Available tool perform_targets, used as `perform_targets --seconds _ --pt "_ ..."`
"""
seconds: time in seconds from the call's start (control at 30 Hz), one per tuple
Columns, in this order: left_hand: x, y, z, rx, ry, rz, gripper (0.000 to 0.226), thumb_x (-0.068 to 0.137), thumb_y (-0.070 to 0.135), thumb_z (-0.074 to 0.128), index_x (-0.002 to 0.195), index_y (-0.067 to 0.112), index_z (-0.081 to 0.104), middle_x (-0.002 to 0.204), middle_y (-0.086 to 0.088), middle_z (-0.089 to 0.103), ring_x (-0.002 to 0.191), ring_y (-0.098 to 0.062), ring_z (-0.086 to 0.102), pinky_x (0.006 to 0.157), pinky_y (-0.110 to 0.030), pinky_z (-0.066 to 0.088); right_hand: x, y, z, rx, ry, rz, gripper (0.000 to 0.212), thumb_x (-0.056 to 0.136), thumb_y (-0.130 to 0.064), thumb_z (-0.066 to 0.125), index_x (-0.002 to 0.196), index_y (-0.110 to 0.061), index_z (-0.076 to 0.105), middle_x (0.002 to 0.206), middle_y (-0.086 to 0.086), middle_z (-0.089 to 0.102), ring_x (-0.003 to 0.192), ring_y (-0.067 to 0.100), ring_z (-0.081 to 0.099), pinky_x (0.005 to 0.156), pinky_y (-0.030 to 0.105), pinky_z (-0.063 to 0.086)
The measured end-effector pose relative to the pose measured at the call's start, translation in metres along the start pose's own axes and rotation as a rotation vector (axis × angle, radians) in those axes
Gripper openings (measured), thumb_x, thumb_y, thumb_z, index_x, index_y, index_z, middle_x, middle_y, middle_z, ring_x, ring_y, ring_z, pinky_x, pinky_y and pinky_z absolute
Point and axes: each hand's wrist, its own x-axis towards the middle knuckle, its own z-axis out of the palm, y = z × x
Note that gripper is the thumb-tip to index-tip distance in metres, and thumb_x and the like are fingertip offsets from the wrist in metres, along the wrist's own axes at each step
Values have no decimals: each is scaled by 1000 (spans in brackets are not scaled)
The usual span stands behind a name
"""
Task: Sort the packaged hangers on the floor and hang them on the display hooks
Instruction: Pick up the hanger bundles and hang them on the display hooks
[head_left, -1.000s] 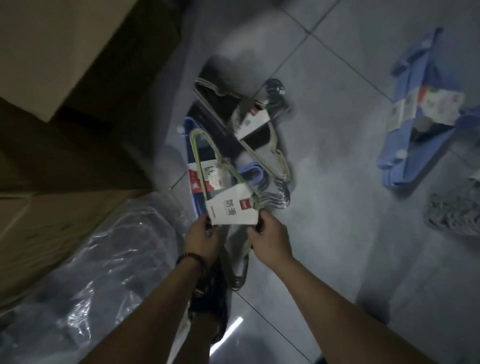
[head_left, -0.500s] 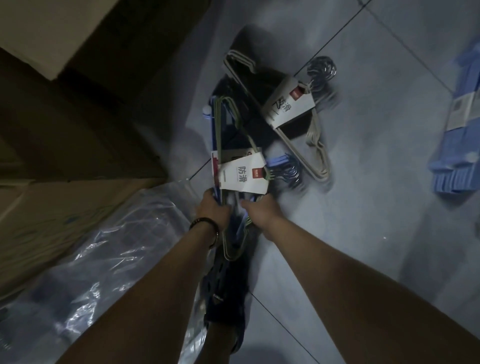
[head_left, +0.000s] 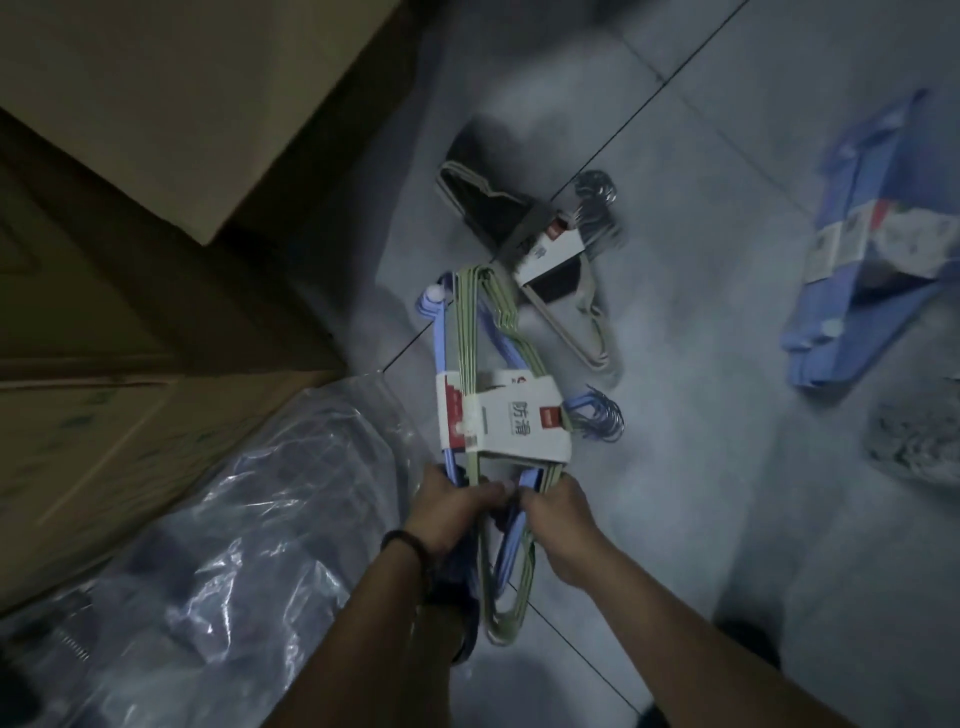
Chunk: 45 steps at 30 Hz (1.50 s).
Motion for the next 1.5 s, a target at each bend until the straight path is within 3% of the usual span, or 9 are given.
perform_targets --seconds 0.1,0.2,0.43,0.57,0.7,0.87,1.07,1.33,1.5 --pt "-77 22 32 -133 -59 87 39 81 26 84 117 16 72 109 -2 79 96 -14 77 81 -31 62 -74 -13 -45 -77 12 -76 28 90 -8 68 112 -24 73 98 1 78 88 20 75 85 43 64" --pt "-137 50 71 -178 52 123 73 65 54 91 124 26 59 114 4 77 97 -13 75 82 -36 60 -150 -42 -95 -135 16 -143 24 92 -6 67 105 -27 70 94 -1 77 85 19 74 74 27 59" --pt "-286 144 133 -336 64 298 62 70 33 93 121 18 62 107 -13 78 80 -34 73 58 -37 51 -317 -132 -187 -179 69 -259 13 91 -19 69 101 -13 74 89 6 79 74 15 77 76 36 64" --pt "-383 194 154 -294 -42 406 56 81 30 85 127 8 61 105 -18 76 57 -16 63 47 -28 44 -433 -171 -234 -150 100 -425 51 79 -60 66 117 -26 72 106 -9 77 99 16 73 95 42 57" --pt "-476 231 175 -175 -132 535 43 90 30 77 123 6 65 105 -14 76 57 -7 61 47 -26 44 -557 -196 -298 -290 544 -800 39 92 -52 65 123 -28 64 114 -7 67 97 9 64 82 34 57" --pt "-578 249 223 -72 -226 728 70 72 48 83 130 17 58 118 -11 73 93 -33 72 75 -48 59 -676 -230 -356 -322 1019 -1193 29 94 -28 71 120 -15 65 113 4 64 100 16 62 79 22 54" --pt "-670 266 289 61 -487 901 80 62 42 84 135 24 54 117 -11 70 90 -23 70 57 -25 53 -753 -251 -412 -425 957 -875 48 104 -52 49 138 -19 50 126 10 62 105 25 61 77 33 49" --pt "-762 265 351 250 -865 1022 64 73 27 83 131 16 59 117 -19 71 105 -47 68 87 -63 58 -863 -196 -451 -169 1384 -728 33 109 -43 42 137 -28 53 92 2 70 79 25 67 66 38 52" --pt "-820 237 379 470 -989 1158 35 81 53 74 110 38 63 94 15 72 87 -10 69 79 -32 57 -924 -131 -459 -92 1641 -422 27 110 -38 40 129 -23 53 94 19 72 88 43 69 72 45 56"
